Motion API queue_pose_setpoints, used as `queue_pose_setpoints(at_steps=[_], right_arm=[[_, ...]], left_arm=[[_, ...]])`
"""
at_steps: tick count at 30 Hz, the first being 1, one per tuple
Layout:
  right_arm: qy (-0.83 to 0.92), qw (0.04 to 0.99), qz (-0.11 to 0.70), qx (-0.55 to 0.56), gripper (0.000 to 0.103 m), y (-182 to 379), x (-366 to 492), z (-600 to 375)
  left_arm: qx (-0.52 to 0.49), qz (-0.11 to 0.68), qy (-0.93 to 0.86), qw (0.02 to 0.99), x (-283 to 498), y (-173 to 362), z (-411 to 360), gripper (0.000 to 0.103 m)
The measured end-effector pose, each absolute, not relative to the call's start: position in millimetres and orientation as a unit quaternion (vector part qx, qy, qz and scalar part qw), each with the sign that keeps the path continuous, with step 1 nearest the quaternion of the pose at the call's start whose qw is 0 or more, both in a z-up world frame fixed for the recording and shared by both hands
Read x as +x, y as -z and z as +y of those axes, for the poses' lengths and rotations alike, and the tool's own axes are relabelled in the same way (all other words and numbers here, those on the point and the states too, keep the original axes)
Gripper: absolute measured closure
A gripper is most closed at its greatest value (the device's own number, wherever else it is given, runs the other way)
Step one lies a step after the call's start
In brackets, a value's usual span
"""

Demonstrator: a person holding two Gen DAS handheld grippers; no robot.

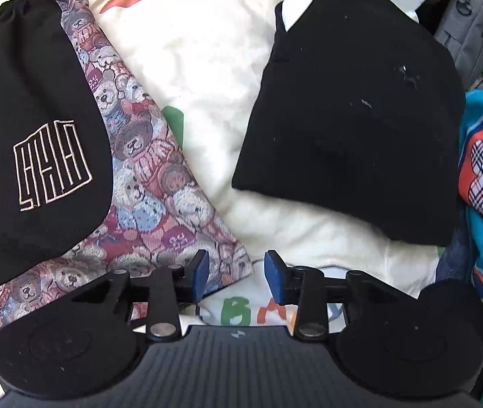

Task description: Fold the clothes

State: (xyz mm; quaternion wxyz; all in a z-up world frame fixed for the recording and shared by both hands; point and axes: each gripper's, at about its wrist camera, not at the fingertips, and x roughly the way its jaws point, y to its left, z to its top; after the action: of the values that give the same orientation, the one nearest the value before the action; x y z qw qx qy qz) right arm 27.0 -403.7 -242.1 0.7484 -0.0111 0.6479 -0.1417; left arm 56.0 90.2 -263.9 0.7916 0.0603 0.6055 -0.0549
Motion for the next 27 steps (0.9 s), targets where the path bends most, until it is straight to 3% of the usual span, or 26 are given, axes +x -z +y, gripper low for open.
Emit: queue_pose_setpoints(at_steps=[15,27], right_arm=[[0.112,0.768,0.630,0.005,0.063,223.2,19.1,-385.8],[-0.039,0.772,0.634,-0.022,0.063,221.5,27.7,-308.0]], left_arm=[[0.114,0.611,0.163,0.766,47.5,255.7,6.8,0.036],[0.099,0.611,0.113,0.778,51.6,261.6,48.5,0.036]])
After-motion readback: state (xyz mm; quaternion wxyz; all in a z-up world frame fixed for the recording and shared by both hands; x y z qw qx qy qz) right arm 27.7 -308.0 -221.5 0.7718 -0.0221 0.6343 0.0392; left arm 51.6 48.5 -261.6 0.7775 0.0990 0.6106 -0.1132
